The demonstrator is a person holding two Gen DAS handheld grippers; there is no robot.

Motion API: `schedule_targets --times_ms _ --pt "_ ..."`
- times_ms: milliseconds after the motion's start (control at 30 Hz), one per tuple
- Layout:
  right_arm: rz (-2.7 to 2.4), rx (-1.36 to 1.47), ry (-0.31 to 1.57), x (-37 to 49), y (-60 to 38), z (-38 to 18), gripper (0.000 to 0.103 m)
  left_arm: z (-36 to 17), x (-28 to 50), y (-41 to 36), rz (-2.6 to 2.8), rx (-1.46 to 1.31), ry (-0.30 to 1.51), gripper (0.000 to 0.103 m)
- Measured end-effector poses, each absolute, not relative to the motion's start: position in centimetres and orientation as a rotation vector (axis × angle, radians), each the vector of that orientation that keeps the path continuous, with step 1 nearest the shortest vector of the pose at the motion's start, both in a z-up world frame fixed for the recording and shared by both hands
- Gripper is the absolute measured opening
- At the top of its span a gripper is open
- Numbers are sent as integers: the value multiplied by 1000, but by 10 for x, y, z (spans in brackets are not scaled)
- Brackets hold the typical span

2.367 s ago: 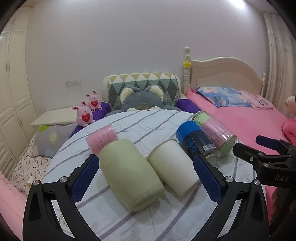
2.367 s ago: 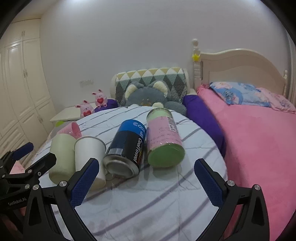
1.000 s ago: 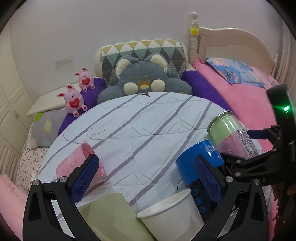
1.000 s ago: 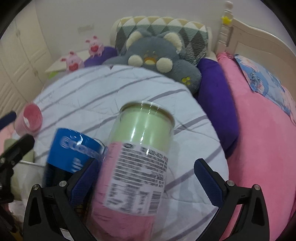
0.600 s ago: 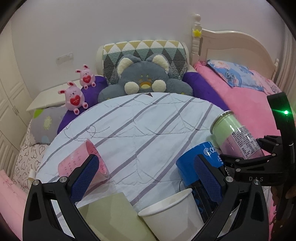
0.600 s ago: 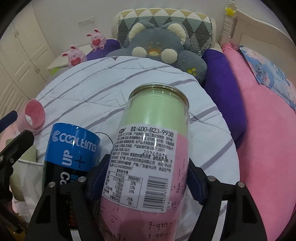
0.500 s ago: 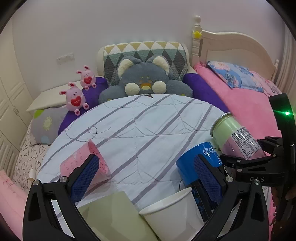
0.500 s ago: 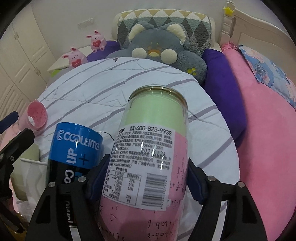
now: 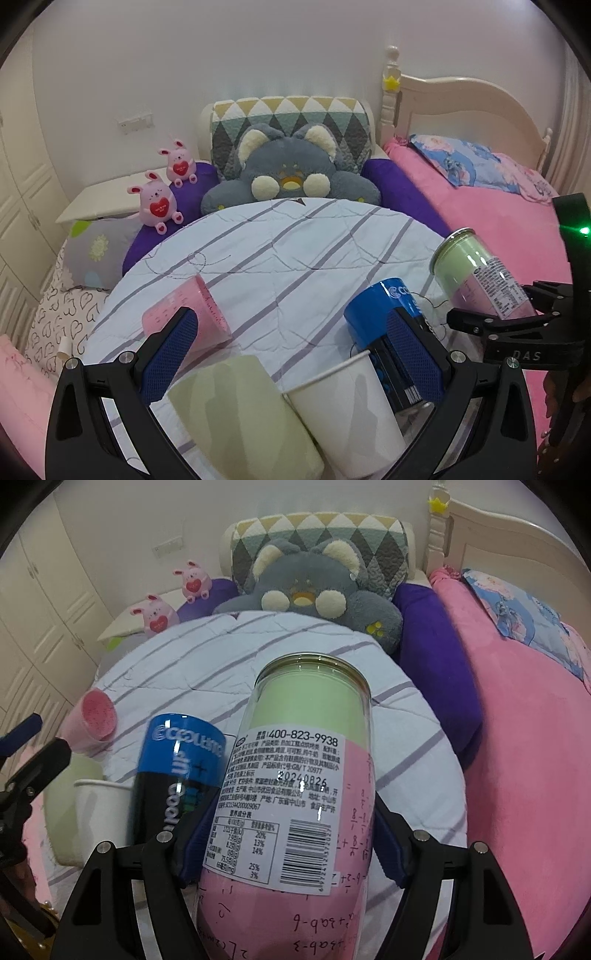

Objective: Flip cup upright
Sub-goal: 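Close the right gripper around the pink-and-green jar's body and lift it, then carry the jar with the right gripper toward the left gripper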

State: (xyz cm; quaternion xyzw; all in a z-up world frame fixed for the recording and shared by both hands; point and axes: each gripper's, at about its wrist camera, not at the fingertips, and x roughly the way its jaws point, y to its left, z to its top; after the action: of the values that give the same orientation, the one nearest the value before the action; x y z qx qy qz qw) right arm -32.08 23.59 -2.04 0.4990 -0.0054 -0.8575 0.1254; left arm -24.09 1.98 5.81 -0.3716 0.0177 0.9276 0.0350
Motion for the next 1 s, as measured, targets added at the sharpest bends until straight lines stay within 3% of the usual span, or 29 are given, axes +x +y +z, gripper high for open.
schedule_targets --times_ms 533,1000 --pt "-2503 1327 -59 -216 194 9 75 63 -155 -9 2843 -1112 30 103" --pt "-2472 1354 -93 -141 145 -25 75 27 -87 -62 2870 -1187 34 103"
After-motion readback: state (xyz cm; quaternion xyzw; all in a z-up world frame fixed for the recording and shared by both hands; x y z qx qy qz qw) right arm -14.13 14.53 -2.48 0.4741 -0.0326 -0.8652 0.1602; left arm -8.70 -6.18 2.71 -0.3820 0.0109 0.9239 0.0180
